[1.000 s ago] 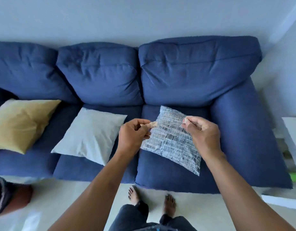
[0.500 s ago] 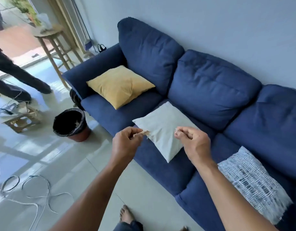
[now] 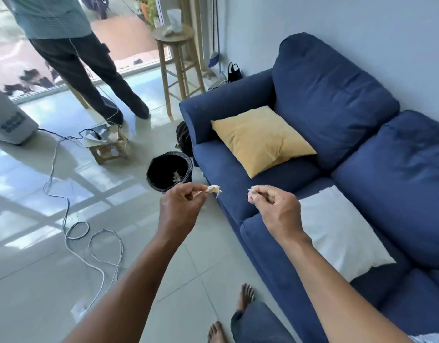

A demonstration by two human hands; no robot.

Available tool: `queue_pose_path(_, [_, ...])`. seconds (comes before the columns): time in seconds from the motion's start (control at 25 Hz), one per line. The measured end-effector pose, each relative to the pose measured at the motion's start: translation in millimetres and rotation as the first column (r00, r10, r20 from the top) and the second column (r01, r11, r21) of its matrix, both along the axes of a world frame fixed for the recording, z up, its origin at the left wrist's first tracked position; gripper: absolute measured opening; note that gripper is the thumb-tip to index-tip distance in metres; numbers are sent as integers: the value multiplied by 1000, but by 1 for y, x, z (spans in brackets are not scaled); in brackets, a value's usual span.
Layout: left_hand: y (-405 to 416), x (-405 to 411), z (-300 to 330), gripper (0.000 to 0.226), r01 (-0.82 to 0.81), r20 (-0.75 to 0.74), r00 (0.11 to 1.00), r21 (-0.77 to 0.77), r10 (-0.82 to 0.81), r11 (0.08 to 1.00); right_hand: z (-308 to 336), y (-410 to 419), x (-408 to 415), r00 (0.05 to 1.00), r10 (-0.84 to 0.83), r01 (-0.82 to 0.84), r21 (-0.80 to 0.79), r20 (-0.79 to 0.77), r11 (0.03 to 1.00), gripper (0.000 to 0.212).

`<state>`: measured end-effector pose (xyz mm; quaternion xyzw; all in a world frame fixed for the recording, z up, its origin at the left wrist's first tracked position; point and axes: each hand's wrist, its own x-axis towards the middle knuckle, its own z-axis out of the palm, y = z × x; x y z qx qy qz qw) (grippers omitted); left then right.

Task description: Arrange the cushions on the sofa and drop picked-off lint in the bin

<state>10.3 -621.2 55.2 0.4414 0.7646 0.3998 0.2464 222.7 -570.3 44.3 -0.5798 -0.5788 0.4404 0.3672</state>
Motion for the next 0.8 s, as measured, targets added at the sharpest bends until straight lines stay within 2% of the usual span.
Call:
queue_pose_path(0.16, [40, -53, -20, 9, -94, 30, 995, -34, 95, 995, -28, 66, -55, 998, 60, -60, -12, 13, 998, 12])
queue_pose_path(0.32, [96, -115, -41, 18, -202, 17, 978, -148, 207, 968, -50, 145, -128, 989, 145, -144, -50, 12, 988, 10])
queue_pose_path(0.56, [185, -196, -63, 18, -321, -7, 944, -229, 329, 919, -70, 248, -218, 943, 293, -285, -73, 157, 956, 9])
queue_pose_path(0.8, [254, -269, -95, 14, -304, 75, 940, -258, 333, 917, -98, 310, -299, 936, 282, -256, -145, 209, 956, 8])
